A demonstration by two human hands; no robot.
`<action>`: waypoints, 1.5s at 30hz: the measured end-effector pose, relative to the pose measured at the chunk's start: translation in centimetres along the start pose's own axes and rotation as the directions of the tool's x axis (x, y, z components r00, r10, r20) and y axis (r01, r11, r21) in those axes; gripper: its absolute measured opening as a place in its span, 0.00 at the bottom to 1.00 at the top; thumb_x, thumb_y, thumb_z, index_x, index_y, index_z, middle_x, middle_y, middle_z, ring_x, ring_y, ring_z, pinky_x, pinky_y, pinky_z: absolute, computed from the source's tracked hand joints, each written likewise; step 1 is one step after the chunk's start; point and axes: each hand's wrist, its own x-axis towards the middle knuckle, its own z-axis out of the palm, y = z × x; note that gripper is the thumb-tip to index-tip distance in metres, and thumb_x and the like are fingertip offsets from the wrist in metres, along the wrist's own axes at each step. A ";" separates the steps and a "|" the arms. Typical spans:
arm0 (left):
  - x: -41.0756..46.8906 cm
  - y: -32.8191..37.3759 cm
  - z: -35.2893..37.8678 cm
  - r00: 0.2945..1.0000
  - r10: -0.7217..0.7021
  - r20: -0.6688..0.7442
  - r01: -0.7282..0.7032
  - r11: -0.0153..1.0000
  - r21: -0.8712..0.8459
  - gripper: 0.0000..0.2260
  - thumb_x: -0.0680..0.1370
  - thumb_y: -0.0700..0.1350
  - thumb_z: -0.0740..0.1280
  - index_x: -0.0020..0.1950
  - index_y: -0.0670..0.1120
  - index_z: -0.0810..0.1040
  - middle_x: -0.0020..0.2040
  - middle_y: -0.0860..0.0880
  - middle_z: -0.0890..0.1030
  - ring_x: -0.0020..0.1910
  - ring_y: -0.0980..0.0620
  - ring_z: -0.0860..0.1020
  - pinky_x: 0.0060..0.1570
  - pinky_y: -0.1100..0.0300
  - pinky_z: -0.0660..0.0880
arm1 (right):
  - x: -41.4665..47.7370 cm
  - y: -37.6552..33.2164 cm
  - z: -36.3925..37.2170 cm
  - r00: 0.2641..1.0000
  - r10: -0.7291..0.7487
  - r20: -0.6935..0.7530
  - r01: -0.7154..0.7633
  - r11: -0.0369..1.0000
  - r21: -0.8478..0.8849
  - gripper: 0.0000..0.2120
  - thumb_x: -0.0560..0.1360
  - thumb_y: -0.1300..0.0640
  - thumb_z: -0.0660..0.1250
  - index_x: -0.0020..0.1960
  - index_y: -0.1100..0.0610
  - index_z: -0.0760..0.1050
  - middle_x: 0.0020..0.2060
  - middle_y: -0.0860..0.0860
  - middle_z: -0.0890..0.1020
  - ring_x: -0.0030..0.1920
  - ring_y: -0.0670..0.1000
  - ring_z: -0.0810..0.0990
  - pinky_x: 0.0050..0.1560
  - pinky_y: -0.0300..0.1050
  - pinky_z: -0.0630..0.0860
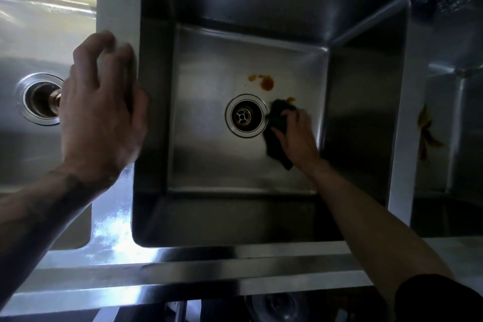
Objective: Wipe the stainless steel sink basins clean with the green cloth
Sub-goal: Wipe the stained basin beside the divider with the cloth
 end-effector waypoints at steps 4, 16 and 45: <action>0.0 -0.2 0.1 1.000 0.001 -0.002 -0.001 1.000 0.013 0.18 0.82 0.41 0.62 0.72 0.40 0.70 0.76 0.35 0.67 0.63 0.31 0.75 0.58 0.37 0.76 | 2.9 -1.4 0.5 0.872 0.424 -0.244 -0.405 0.906 0.123 0.23 0.80 0.49 0.67 0.68 0.62 0.69 0.67 0.65 0.69 0.65 0.66 0.70 0.66 0.58 0.71; -0.1 -0.4 0.3 1.000 0.011 -0.013 -0.011 1.000 0.013 0.19 0.82 0.39 0.63 0.73 0.40 0.70 0.76 0.35 0.68 0.64 0.32 0.75 0.60 0.37 0.75 | 4.9 -2.2 0.5 0.876 0.415 -0.247 -0.388 0.909 0.151 0.25 0.81 0.50 0.66 0.72 0.63 0.67 0.69 0.66 0.68 0.66 0.65 0.68 0.68 0.55 0.65; 0.0 -0.3 0.2 1.000 -0.012 0.006 0.012 1.000 0.016 0.20 0.82 0.39 0.65 0.74 0.39 0.71 0.76 0.35 0.67 0.64 0.32 0.74 0.58 0.37 0.76 | 4.8 0.3 -0.5 0.988 0.086 -0.129 -0.083 0.996 0.032 0.23 0.80 0.53 0.68 0.70 0.63 0.69 0.66 0.66 0.69 0.65 0.65 0.69 0.66 0.54 0.70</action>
